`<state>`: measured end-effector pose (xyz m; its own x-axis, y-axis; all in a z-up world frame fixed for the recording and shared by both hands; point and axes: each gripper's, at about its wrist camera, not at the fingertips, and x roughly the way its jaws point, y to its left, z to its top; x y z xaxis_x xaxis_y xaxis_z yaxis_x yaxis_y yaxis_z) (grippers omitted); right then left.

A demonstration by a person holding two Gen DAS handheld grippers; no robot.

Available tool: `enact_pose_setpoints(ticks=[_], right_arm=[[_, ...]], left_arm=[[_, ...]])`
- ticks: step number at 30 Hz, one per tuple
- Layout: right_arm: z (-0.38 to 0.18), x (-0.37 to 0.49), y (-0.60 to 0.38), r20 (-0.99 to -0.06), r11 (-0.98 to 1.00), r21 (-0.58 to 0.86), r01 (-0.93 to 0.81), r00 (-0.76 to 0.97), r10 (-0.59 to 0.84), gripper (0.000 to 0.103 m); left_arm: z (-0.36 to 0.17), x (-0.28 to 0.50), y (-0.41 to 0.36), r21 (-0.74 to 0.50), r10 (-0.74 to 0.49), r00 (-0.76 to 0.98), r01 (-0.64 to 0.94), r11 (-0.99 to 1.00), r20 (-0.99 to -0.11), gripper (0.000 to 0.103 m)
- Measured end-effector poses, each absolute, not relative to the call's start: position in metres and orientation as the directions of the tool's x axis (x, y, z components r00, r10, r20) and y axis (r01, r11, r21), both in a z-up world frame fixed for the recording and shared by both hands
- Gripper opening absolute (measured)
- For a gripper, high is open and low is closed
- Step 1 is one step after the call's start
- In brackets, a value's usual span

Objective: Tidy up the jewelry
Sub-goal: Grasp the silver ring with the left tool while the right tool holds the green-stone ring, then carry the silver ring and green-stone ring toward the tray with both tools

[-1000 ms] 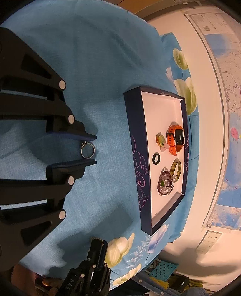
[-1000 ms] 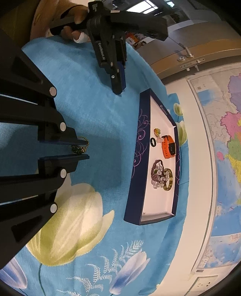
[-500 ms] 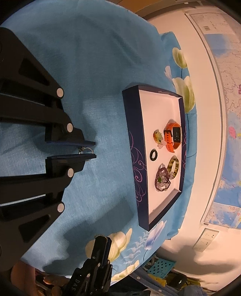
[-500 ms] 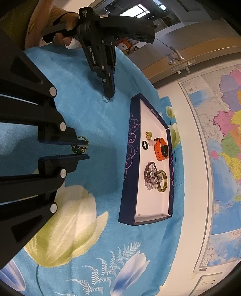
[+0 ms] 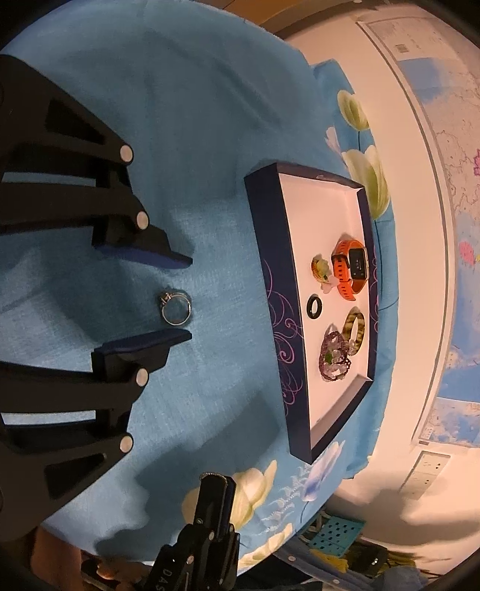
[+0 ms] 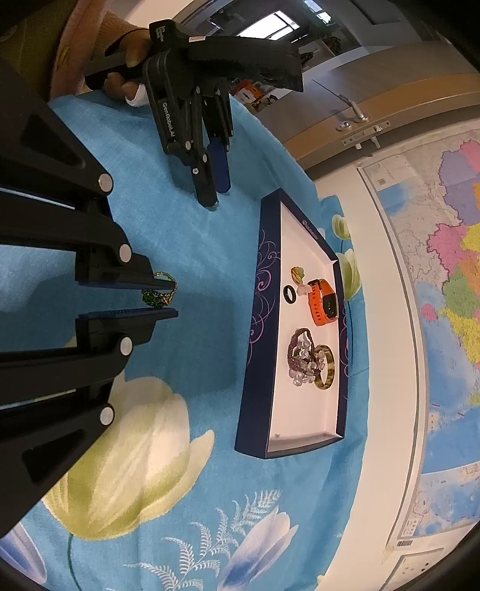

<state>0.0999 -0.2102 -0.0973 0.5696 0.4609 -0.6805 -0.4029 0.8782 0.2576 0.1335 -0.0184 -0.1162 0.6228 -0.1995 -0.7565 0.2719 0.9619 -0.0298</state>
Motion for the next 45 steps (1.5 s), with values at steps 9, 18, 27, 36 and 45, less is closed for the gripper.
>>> enact_pose_setpoints(ticks=[9, 18, 27, 36, 45], right_arm=[[-0.095, 0.102, -0.208, -0.671, 0.872, 0.264, -0.412, 0.572, 0.473, 0.008], [-0.086, 0.104, -0.208, -0.646, 0.860, 0.279, -0.427, 0.580, 0.497, 0.008], [-0.077, 0.106, -0.209, -0.623, 0.854, 0.283, -0.436, 0.594, 0.510, 0.008], [-0.068, 0.110, -0.207, -0.605, 0.853, 0.269, -0.447, 0.611, 0.511, 0.008], [-0.058, 0.118, -0.205, -0.588, 0.850, 0.257, -0.460, 0.624, 0.515, 0.008]], left_arm=[[-0.116, 0.133, -0.021, -0.024, -0.196, 0.626, 0.272, 0.962, -0.755, 0.019], [-0.103, 0.129, -0.019, -0.047, -0.218, 0.644, 0.271, 0.961, -0.733, 0.019], [-0.085, 0.127, -0.018, -0.056, -0.236, 0.674, 0.278, 0.959, -0.700, 0.019], [-0.074, 0.128, -0.017, -0.060, -0.242, 0.697, 0.275, 0.960, -0.675, 0.019], [-0.063, 0.133, -0.017, -0.055, -0.246, 0.717, 0.279, 0.959, -0.652, 0.019]])
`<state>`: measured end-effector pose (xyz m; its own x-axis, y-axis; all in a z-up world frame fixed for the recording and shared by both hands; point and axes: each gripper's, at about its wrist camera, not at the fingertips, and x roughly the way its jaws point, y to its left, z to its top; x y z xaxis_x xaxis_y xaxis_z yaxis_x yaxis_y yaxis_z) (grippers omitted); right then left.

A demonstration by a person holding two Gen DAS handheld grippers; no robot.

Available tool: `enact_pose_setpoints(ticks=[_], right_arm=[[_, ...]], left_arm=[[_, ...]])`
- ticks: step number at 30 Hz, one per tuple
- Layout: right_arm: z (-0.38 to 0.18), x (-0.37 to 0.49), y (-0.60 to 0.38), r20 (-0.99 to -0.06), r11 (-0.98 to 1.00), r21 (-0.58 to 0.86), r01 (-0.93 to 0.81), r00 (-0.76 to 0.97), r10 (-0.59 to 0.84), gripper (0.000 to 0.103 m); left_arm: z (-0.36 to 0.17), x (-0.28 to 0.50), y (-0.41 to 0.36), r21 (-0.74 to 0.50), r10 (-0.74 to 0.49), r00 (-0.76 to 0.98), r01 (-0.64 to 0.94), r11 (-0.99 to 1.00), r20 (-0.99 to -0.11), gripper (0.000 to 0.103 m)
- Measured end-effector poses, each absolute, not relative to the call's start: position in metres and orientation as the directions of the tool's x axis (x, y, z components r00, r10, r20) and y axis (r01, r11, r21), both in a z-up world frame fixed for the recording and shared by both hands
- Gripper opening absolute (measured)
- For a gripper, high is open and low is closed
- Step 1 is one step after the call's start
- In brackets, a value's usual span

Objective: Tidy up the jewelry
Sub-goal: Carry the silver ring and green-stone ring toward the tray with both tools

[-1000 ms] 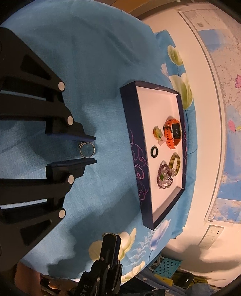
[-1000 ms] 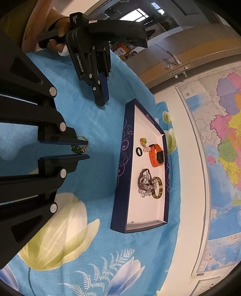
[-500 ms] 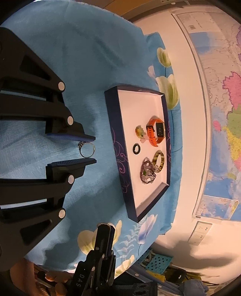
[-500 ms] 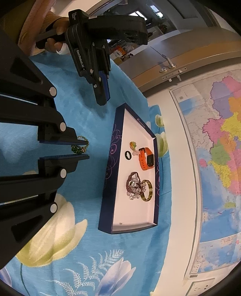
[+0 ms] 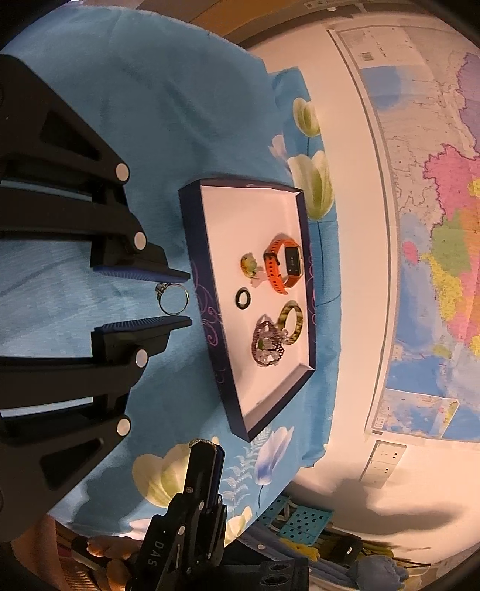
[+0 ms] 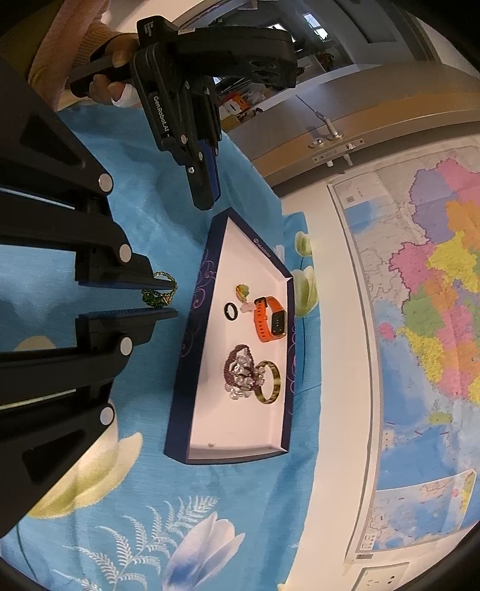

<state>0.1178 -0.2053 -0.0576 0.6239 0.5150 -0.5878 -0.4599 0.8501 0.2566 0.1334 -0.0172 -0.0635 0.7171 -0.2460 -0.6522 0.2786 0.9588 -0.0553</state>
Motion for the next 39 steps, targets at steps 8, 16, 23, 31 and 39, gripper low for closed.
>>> enact_pose_setpoints(ticks=[8, 16, 23, 31, 39], right_arm=[[-0.054, 0.123, -0.205, -0.579, 0.849, 0.251, -0.465, 0.631, 0.517, 0.008], [-0.052, 0.129, -0.205, -0.572, 0.848, 0.249, -0.468, 0.635, 0.519, 0.008], [-0.048, 0.135, -0.206, -0.564, 0.847, 0.249, -0.469, 0.641, 0.520, 0.008], [-0.044, 0.140, -0.206, -0.558, 0.849, 0.242, -0.470, 0.648, 0.518, 0.008], [-0.042, 0.147, -0.205, -0.560, 0.850, 0.237, -0.470, 0.650, 0.515, 0.008]], left_arm=[[-0.057, 0.139, -0.021, -0.051, -0.249, 0.728, 0.283, 0.958, -0.639, 0.019], [-0.055, 0.145, -0.021, -0.056, -0.247, 0.734, 0.274, 0.960, -0.633, 0.019], [-0.053, 0.151, -0.019, -0.057, -0.243, 0.740, 0.268, 0.962, -0.627, 0.019], [-0.050, 0.158, -0.020, -0.053, -0.242, 0.747, 0.268, 0.962, -0.620, 0.019], [-0.047, 0.164, -0.021, -0.049, -0.238, 0.753, 0.265, 0.963, -0.614, 0.019]])
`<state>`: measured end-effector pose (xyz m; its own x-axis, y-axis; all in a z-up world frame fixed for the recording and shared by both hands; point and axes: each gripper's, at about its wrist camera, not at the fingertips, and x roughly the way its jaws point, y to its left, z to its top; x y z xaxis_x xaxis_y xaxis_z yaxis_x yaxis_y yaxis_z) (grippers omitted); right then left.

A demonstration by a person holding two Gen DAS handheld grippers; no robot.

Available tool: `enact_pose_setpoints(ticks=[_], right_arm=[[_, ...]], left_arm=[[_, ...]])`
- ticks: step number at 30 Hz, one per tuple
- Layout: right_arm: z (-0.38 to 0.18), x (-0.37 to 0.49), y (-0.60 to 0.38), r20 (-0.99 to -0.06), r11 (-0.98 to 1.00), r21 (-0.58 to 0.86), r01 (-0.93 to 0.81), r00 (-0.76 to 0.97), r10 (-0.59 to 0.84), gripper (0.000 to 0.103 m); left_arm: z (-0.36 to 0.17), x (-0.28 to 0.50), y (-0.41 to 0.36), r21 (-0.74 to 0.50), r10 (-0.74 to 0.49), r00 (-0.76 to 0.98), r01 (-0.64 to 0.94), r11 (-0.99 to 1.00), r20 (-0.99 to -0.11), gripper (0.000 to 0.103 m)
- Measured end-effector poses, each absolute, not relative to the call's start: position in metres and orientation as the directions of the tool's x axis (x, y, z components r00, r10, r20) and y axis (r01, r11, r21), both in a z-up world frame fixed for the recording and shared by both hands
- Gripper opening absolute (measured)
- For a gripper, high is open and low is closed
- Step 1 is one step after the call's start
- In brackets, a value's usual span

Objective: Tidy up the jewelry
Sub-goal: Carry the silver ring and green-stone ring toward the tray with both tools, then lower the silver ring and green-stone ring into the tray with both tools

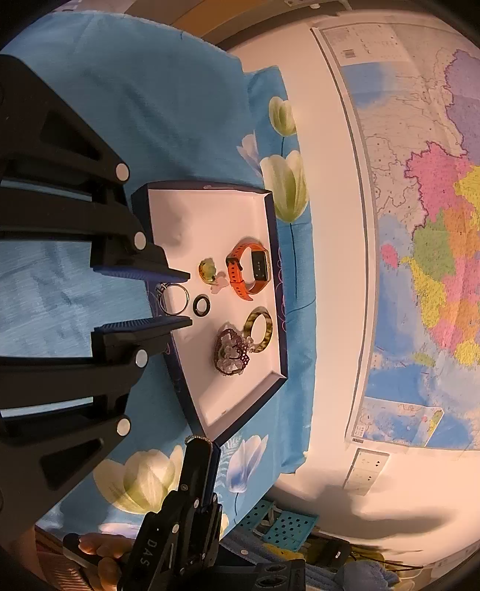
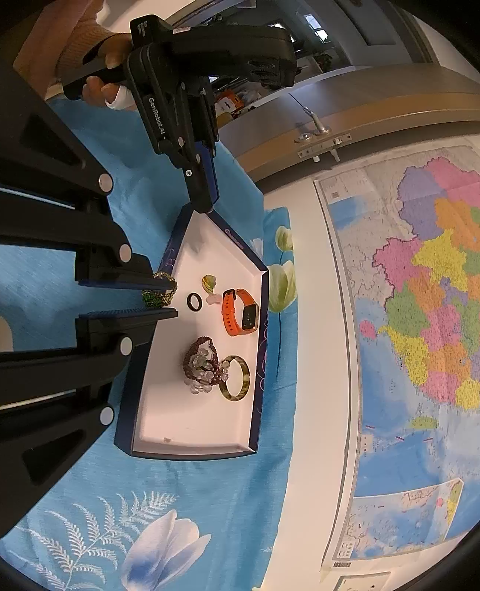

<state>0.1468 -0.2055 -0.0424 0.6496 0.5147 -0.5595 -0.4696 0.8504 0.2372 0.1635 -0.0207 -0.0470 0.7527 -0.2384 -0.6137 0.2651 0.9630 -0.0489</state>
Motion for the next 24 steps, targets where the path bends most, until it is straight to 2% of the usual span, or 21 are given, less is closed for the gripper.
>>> enact_pose_setpoints(ticks=[24], right_arm=[[-0.042, 0.175, -0.201, -0.571, 0.854, 0.229, -0.467, 0.646, 0.506, 0.008]], left_arm=[[-0.045, 0.188, -0.023, -0.033, -0.225, 0.761, 0.259, 0.965, -0.609, 0.019]])
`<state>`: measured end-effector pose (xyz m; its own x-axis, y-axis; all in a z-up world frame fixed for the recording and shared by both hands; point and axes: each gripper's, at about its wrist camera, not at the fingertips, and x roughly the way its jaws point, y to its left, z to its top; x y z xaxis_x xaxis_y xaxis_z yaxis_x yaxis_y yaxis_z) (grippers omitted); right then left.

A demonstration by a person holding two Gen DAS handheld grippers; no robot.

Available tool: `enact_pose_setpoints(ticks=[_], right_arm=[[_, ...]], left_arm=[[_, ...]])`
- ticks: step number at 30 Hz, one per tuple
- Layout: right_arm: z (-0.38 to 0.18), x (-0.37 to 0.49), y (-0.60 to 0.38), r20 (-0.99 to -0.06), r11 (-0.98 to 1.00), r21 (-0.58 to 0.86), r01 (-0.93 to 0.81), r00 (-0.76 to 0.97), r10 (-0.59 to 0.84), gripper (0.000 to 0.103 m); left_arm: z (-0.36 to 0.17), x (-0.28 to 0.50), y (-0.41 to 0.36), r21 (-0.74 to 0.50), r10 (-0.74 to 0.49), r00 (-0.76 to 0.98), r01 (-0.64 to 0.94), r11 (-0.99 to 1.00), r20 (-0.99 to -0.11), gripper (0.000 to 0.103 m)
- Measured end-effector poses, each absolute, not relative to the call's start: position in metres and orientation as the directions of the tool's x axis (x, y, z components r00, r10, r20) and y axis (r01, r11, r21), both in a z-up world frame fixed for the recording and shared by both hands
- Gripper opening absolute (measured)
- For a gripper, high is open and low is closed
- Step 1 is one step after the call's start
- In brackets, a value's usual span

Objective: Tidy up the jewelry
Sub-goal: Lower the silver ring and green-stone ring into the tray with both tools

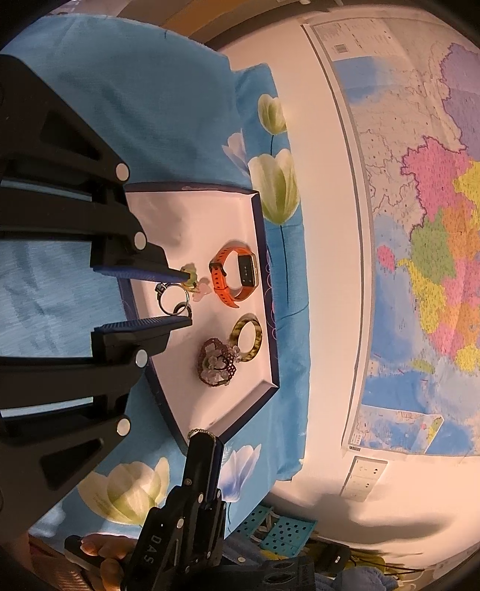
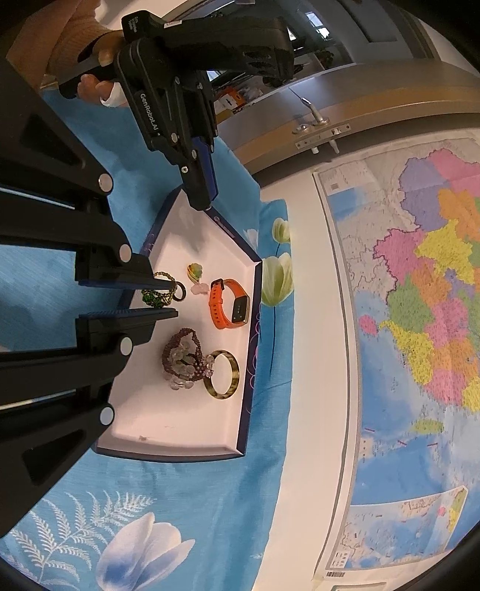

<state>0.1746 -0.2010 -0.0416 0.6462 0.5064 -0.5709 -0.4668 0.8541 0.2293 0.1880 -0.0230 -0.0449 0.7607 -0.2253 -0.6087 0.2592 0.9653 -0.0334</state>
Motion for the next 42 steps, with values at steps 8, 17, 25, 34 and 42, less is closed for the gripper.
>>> enact_pose_setpoints(ticks=[8, 17, 25, 34, 42], right_arm=[[-0.041, 0.184, -0.201, -0.571, 0.859, 0.223, -0.461, 0.652, 0.498, 0.008], [-0.040, 0.197, -0.202, -0.570, 0.860, 0.222, -0.459, 0.655, 0.496, 0.008], [-0.042, 0.203, -0.201, -0.574, 0.864, 0.219, -0.454, 0.656, 0.491, 0.008], [-0.050, 0.214, -0.199, -0.595, 0.871, 0.217, -0.442, 0.647, 0.477, 0.008], [-0.055, 0.223, -0.196, -0.611, 0.876, 0.213, -0.433, 0.640, 0.465, 0.008]], left_arm=[[-0.046, 0.196, -0.025, -0.033, -0.223, 0.760, 0.257, 0.966, -0.611, 0.019], [-0.047, 0.204, -0.028, -0.030, -0.218, 0.762, 0.253, 0.967, -0.610, 0.019], [-0.050, 0.211, -0.029, -0.026, -0.210, 0.760, 0.247, 0.969, -0.615, 0.019], [-0.056, 0.222, -0.029, -0.025, -0.204, 0.754, 0.242, 0.970, -0.625, 0.019], [-0.060, 0.230, -0.031, -0.020, -0.197, 0.749, 0.238, 0.971, -0.632, 0.019]])
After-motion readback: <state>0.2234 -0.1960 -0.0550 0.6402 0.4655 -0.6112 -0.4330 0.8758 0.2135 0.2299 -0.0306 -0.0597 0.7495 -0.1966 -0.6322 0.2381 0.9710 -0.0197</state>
